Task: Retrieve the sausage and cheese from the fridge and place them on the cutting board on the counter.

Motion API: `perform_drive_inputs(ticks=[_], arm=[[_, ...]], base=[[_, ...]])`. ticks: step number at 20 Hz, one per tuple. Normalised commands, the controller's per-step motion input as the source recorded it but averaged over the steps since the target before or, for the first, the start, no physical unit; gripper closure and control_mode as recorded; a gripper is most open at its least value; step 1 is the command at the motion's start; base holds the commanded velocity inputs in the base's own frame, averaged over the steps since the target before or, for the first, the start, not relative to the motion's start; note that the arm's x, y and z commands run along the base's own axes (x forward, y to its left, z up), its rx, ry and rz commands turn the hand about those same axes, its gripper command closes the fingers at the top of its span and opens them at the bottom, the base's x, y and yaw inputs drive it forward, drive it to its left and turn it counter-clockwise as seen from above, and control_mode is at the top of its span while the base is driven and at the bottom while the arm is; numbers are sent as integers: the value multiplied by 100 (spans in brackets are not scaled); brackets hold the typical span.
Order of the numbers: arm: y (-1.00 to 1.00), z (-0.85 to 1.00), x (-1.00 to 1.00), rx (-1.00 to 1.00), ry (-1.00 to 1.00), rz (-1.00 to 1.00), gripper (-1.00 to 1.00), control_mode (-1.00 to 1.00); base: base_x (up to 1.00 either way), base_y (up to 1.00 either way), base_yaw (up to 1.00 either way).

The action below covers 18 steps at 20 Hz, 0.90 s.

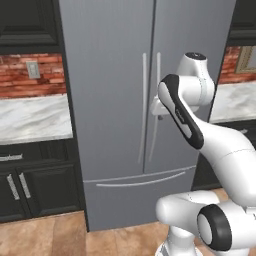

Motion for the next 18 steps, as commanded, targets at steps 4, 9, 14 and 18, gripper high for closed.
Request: perform_drive_inputs(ticks=[4, 9, 14, 18], arm=[[0, 0, 0, 0, 0, 0, -100, 100], [0, 0, 0, 0, 0, 0, -100, 100], [0, 0, 0, 0, 0, 0, -100, 100], [0, 0, 0, 0, 0, 0, -100, 100]], base=[[-5, 0, 0], [0, 0, 0], [0, 0, 0], [0, 0, 0]])
